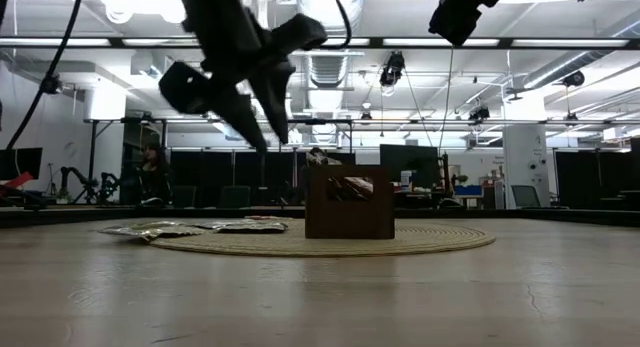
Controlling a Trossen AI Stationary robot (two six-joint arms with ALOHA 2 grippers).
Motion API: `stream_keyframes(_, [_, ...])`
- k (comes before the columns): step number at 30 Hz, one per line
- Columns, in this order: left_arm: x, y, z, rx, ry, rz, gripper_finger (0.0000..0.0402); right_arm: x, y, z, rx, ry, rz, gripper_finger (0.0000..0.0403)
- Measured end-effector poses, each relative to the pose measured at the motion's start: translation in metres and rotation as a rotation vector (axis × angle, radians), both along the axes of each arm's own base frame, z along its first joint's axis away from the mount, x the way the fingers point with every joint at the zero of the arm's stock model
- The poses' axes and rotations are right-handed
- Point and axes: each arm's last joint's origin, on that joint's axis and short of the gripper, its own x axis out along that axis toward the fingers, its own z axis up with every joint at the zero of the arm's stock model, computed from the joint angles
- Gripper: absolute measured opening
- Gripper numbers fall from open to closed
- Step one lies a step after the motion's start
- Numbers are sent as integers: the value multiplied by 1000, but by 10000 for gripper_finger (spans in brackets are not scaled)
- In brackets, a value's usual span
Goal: Pick & Place Tea
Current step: Adjust the orange tea bags in the wooden organizer
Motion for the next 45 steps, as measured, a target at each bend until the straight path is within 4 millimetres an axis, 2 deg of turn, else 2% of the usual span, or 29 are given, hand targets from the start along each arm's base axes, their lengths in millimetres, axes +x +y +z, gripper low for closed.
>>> stream_keyframes(5, [-11, 2, -19, -20, -34, -5, 94, 0, 0, 1, 1, -8, -2, 51])
stream_keyframes(10, [-5, 2, -21, -14, -114, -76, 69, 0, 0, 1, 10, -7, -11, 48])
stream_keyframes(16, [-4, 8, -25, 0, -89, -78, 6, 1, 0, 2, 33, -16, -37, 47])
stream_keyframes(39, [0, 19, -29, -46, -109, -75, 0, 3, -1, 4, 25, -39, -40, 47])
stream_keyframes(45, [12, 21, -38, -72, -115, -63, 0, 4, -1, 5, 10, -65, -31, 47])
